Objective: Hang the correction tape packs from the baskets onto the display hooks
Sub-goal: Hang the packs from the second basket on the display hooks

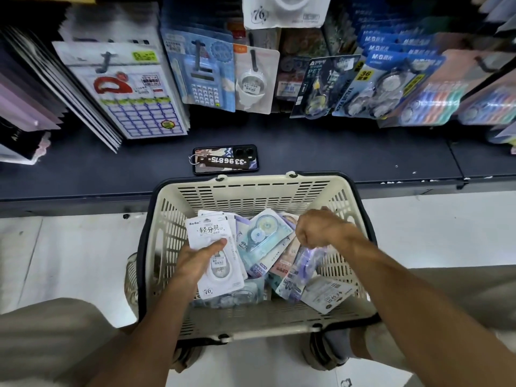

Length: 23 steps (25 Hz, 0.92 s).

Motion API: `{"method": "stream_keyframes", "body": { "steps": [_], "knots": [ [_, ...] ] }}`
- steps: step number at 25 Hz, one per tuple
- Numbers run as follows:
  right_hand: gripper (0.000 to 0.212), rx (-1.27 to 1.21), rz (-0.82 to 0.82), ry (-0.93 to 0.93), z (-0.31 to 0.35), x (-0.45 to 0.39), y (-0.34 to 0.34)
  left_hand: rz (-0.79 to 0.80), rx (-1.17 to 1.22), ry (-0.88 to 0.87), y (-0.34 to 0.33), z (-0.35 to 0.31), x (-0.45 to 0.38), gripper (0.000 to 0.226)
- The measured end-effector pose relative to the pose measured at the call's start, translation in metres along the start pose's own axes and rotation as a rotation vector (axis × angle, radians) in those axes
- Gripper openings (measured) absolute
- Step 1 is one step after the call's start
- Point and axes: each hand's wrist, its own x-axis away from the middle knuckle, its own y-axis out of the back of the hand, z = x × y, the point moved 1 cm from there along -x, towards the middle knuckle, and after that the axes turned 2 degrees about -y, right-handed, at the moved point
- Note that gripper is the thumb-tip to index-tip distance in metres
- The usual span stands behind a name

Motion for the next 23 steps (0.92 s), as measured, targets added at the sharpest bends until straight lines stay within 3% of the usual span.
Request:
{"method": "stream_keyframes", "body": {
  "steps": [1,3,4,7,12,14,17,19,20,23],
  "knots": [
    [0.018,-0.219,0.035,0.024,-0.009,0.006,0.013,0.005,0.011,0.001,0.001,-0.001,0.001,0.040],
    [0.021,-0.367,0.011,0.065,-0.018,0.014,0.028,0.003,0.024,-0.001,0.001,-0.002,0.004,0.041],
    [0.022,-0.328,-0.017,0.072,-0.017,0.016,0.025,0.001,0.018,-0.005,0.000,-0.004,0.007,0.040],
    [0.062,0.028,-0.041,0.081,-0.006,0.006,-0.024,0.010,-0.001,-0.026,-0.002,-0.006,0.009,0.036],
    [0.089,0.384,-0.046,0.031,0.002,-0.002,-0.077,0.049,-0.059,-0.059,0.003,-0.002,0.008,0.040],
    [0.083,0.497,-0.082,0.050,0.006,-0.006,-0.075,0.040,-0.029,-0.039,0.005,-0.001,0.008,0.035],
    [0.052,0.560,-0.099,0.167,0.012,-0.005,-0.057,0.032,-0.020,-0.024,0.005,-0.002,0.008,0.033],
    [0.018,0.218,-0.012,0.148,0.004,0.001,-0.041,0.032,-0.021,-0.040,0.002,-0.004,0.008,0.036],
    [0.012,0.090,0.022,0.134,-0.002,0.003,-0.031,0.021,-0.011,-0.045,0.002,-0.004,0.007,0.036],
    [0.026,-0.199,-0.008,0.148,-0.017,0.000,-0.001,-0.031,0.029,-0.042,0.002,-0.003,0.005,0.035]
  ]
}}
